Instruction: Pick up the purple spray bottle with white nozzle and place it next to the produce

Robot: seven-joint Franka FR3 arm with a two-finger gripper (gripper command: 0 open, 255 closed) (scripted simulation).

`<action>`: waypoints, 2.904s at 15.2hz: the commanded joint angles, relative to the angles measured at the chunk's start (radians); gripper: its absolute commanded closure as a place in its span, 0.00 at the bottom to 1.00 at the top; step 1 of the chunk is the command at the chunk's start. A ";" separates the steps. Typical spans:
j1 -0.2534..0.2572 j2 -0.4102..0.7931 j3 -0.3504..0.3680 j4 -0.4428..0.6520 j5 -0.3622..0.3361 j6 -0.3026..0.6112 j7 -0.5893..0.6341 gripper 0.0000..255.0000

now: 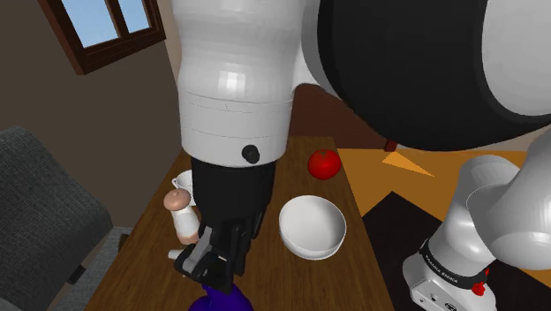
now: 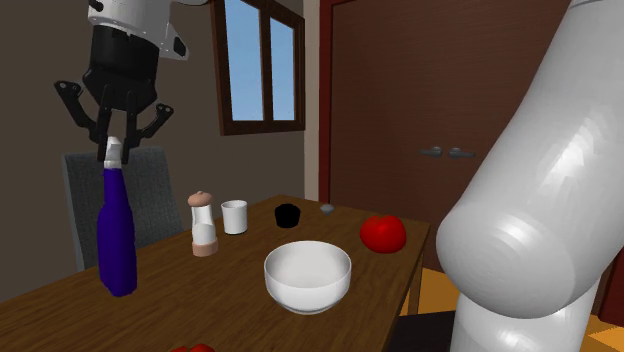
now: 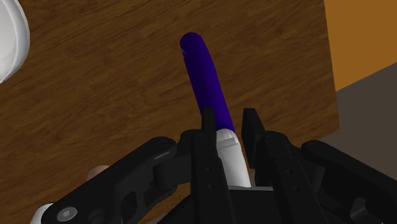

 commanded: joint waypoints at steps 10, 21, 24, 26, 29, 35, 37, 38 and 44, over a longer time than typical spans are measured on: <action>0.007 0.022 0.018 -0.130 0.013 0.149 -0.027 1.00; 0.011 0.076 0.042 -0.230 0.013 0.299 -0.042 1.00; 0.011 0.076 0.042 -0.230 0.013 0.299 -0.042 1.00; 0.011 0.076 0.042 -0.230 0.013 0.299 -0.042 1.00; 0.011 0.076 0.042 -0.230 0.013 0.299 -0.042 1.00; 0.011 0.076 0.042 -0.230 0.013 0.299 -0.042 0.00; 0.007 0.034 0.022 -0.200 0.023 0.227 -0.052 0.00; 0.006 0.016 0.012 -0.183 0.026 0.191 -0.056 0.00; 0.004 0.003 0.004 -0.168 0.027 0.163 -0.058 0.00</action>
